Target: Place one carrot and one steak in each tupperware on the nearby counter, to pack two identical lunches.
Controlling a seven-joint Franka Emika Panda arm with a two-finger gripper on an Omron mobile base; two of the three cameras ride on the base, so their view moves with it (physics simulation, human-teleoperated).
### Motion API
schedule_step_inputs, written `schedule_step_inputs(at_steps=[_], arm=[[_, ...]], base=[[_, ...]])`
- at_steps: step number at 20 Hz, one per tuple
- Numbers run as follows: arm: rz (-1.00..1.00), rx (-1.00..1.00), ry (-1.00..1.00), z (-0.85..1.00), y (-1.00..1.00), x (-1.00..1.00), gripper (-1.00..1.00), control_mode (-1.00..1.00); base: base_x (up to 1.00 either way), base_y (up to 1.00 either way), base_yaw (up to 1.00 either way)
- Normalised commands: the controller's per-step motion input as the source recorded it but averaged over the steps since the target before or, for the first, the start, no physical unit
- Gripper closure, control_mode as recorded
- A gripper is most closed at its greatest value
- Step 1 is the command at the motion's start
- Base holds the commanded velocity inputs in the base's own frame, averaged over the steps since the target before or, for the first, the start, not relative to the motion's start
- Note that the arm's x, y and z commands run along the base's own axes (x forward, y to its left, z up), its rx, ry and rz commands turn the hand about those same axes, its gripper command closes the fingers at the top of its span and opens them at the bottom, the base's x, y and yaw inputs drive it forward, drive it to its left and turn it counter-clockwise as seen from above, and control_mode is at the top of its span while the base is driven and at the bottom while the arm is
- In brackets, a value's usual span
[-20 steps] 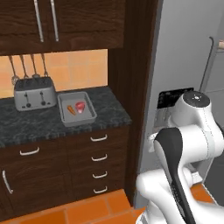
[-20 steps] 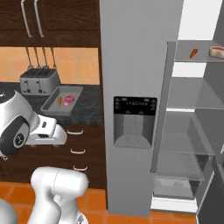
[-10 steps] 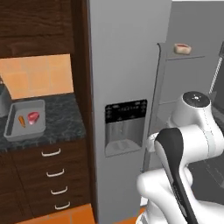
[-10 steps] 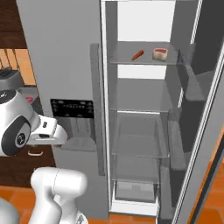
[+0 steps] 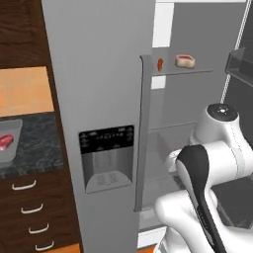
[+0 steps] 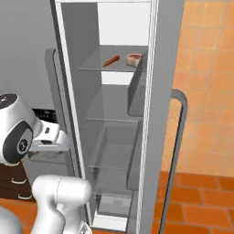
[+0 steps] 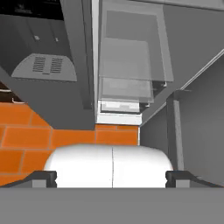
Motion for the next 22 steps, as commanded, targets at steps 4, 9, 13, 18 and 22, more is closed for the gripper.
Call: schedule_step_inputs(at_steps=[4, 9, 13, 18, 22], arm=[[0.00, 0.00, 0.00, 0.00, 0.00, 0.00, -1.00, 1.00], [0.00, 0.00, 0.00, 0.00, 0.00, 0.00, -1.00, 1.00], [0.00, 0.00, -0.12, 0.00, -0.06, 0.23, -1.00, -1.00], [-0.01, 0.02, -0.40, 0.24, -0.03, 0.49, -1.00, -1.00], [-0.19, 0.19, -0.37, 0.67, -0.02, 0.50, -1.00, -1.00]], base=[[0.56, -0.46, 0.08], [0.36, -0.44, 0.06], [0.05, -0.04, 0.01], [0.00, 0.00, 0.00], [0.00, 0.00, 0.00]])
